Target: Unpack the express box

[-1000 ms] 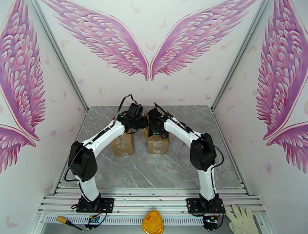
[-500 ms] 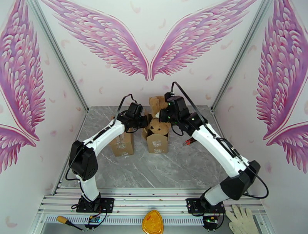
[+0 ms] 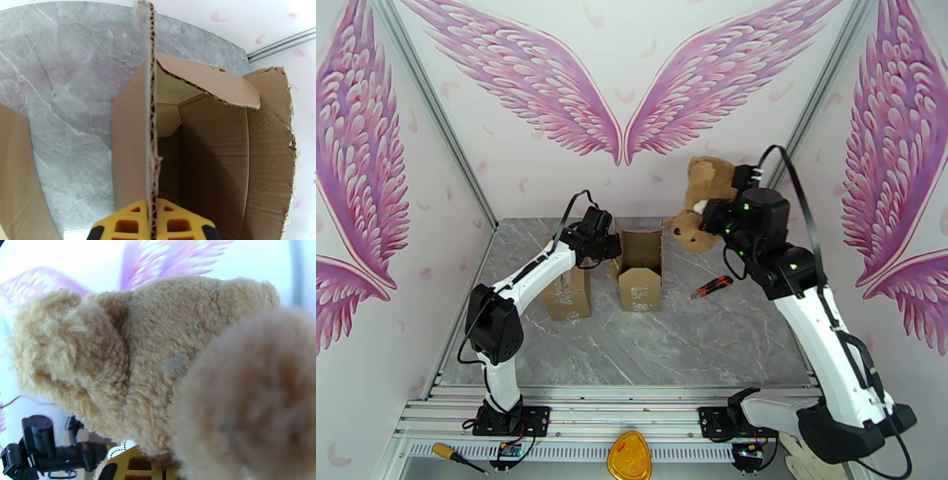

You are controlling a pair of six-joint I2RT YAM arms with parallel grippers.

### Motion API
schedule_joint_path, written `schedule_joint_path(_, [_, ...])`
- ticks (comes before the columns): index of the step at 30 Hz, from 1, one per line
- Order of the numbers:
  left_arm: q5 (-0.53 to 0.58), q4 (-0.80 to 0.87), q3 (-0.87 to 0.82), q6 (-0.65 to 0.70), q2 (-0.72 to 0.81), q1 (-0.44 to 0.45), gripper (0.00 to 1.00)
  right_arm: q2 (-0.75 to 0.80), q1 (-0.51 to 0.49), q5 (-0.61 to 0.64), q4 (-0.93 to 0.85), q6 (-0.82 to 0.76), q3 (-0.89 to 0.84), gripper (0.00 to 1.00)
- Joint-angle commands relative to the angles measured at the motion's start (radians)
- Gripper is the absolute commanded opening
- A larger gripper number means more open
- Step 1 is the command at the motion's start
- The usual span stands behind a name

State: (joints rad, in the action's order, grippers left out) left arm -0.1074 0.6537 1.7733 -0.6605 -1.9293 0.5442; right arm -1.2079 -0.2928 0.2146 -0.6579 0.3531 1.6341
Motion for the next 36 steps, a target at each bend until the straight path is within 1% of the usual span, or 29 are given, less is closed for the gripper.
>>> schedule_joint_path(1, [0.018, 0.044, 0.050, -0.019, -0.045, -0.005, 0.00, -0.021, 0.027, 0.024, -0.040, -0.084, -0.036, 0.00])
schedule_joint_path(5, [0.024, 0.010, 0.069, -0.063, -0.052, -0.003, 0.00, -0.079, 0.050, 0.079, -0.050, -0.103, -0.135, 0.00])
schedule_joint_path(8, [0.026, 0.007, 0.100, -0.083, -0.073, 0.002, 0.00, -0.115, 0.068, 0.069, 0.058, -0.090, -0.270, 0.00])
schedule_joint_path(10, [0.028, 0.009, 0.123, -0.091, -0.091, 0.006, 0.00, -0.186, 0.075, 0.064, 0.089, -0.093, -0.295, 0.00])
schedule_joint_path(13, [0.041, 0.017, 0.151, -0.094, -0.111, 0.007, 0.00, -0.299, 0.078, 0.052, 0.121, -0.101, -0.275, 0.00])
schedule_joint_path(16, [0.046, 0.023, 0.183, -0.095, -0.130, 0.007, 0.00, -0.379, 0.086, 0.052, 0.185, -0.102, -0.273, 0.00])
schedule_joint_path(22, [0.045, 0.034, 0.246, -0.105, -0.173, 0.026, 0.00, -0.562, 0.087, 0.078, 0.225, -0.107, -0.218, 0.01])
schedule_joint_path(25, [0.041, 0.035, 0.267, -0.113, -0.191, 0.034, 0.00, -0.658, 0.089, 0.082, 0.208, -0.122, -0.166, 0.02])
schedule_joint_path(27, [0.041, 0.042, 0.278, -0.110, -0.200, 0.037, 0.00, -0.697, 0.089, 0.082, 0.177, -0.121, -0.125, 0.04])
schedule_joint_path(28, [0.043, 0.044, 0.278, -0.110, -0.201, 0.037, 0.00, -0.705, 0.090, 0.080, 0.176, -0.118, -0.114, 0.07])
schedule_joint_path(29, [0.043, 0.040, 0.278, -0.111, -0.201, 0.036, 0.00, -0.705, 0.090, 0.081, 0.185, -0.122, -0.112, 0.15])
schedule_joint_path(30, [0.038, 0.039, 0.281, -0.114, -0.204, 0.036, 0.04, -0.704, 0.090, 0.081, 0.190, -0.133, -0.110, 0.33])
schedule_joint_path(31, [0.029, 0.040, 0.289, -0.116, -0.208, 0.036, 0.10, -0.702, 0.090, 0.080, 0.184, -0.144, -0.100, 0.50])
schedule_joint_path(32, [0.023, 0.043, 0.298, -0.116, -0.211, 0.036, 0.19, -0.700, 0.091, 0.086, 0.173, -0.154, -0.091, 0.64])
schedule_joint_path(33, [0.015, 0.048, 0.305, -0.120, -0.214, 0.036, 0.27, -0.695, 0.091, 0.098, 0.152, -0.157, -0.078, 0.73])
schedule_joint_path(35, [0.006, 0.048, 0.311, -0.117, -0.208, 0.040, 0.34, -0.674, 0.091, 0.132, 0.132, -0.155, -0.070, 0.82])
schedule_joint_path(36, [0.007, 0.055, 0.313, -0.113, -0.203, 0.043, 0.41, -0.648, 0.091, 0.140, 0.123, -0.153, -0.075, 0.87])
